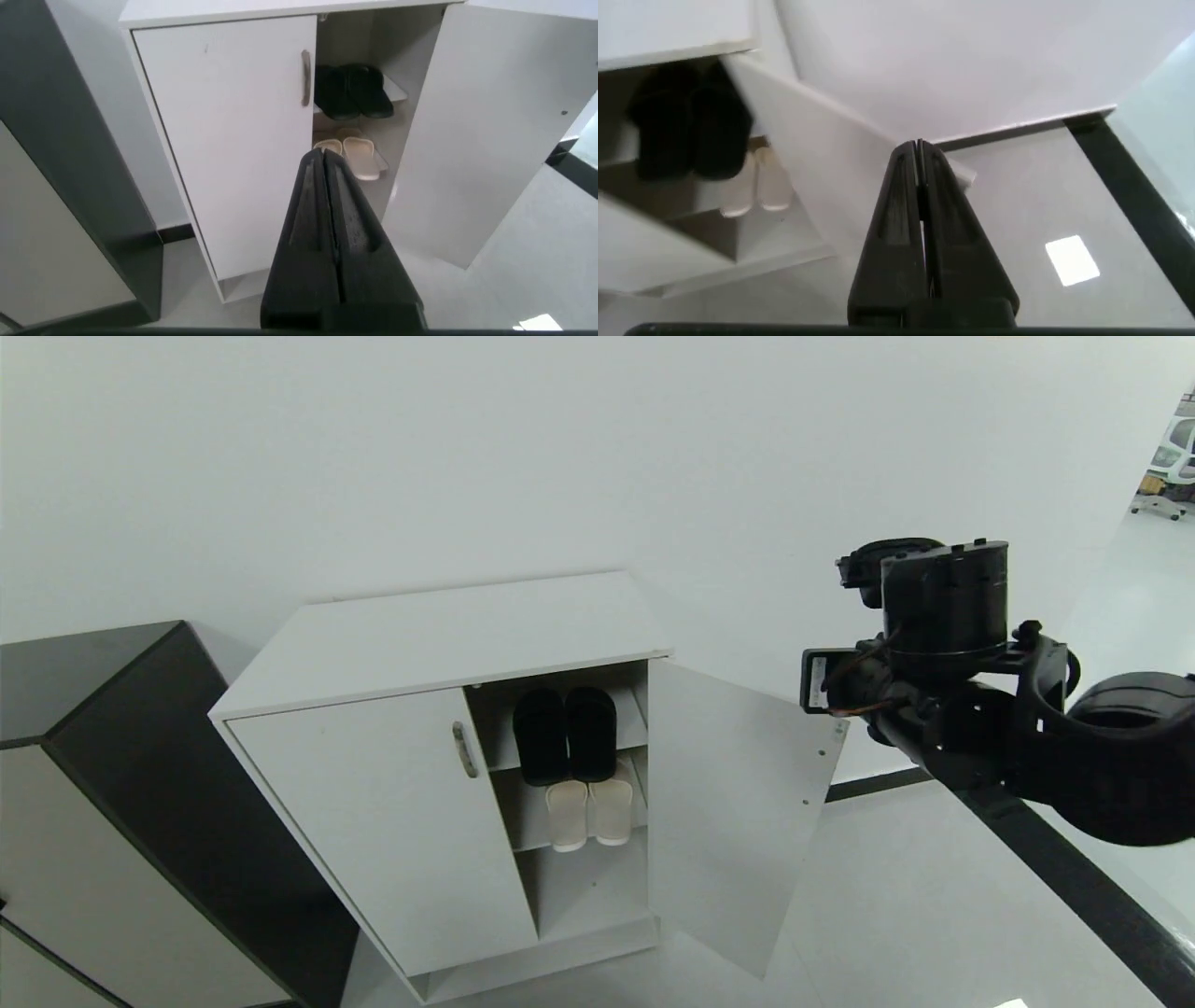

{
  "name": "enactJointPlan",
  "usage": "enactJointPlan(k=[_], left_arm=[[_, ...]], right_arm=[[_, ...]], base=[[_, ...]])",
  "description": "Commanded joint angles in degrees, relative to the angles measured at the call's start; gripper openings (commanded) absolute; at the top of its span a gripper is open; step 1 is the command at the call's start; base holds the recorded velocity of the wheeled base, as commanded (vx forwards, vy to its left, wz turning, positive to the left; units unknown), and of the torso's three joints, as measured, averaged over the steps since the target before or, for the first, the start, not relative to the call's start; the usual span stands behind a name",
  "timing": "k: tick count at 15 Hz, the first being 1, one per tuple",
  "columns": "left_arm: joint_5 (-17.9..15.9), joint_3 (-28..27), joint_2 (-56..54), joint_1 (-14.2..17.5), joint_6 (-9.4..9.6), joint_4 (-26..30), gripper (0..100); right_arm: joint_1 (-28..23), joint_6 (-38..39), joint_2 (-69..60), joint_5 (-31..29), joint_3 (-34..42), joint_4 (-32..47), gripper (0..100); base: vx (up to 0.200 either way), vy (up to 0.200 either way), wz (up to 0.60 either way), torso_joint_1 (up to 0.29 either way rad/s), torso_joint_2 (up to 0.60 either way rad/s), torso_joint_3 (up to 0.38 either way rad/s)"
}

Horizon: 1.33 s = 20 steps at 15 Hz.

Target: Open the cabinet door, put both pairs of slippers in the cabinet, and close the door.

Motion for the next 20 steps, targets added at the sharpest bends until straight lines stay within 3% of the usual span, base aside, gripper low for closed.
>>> enactJointPlan(k=[1,9,20], left_arm=[[0.0,0.0,0.0,0.0,-0.01,0.0,0],[-0.1,0.0,0.0,0.0,-0.01,0.0,0],[-0.1,0.0,0.0,0.0,-0.01,0.0,0]], right_arm=[[-3.5,0.1,4.7,1.4,-4.0,0.1,0],[-10.3,0.2,16.1,7.7,-16.1,1.6,0],[-12.0,2.1,22.0,9.6,-17.8,1.3,0]], base=[[0.0,0.0,0.0,0.0,0.0,0.0],[0.0,0.0,0.0,0.0,0.0,0.0],[0.0,0.0,0.0,0.0,0.0,0.0]])
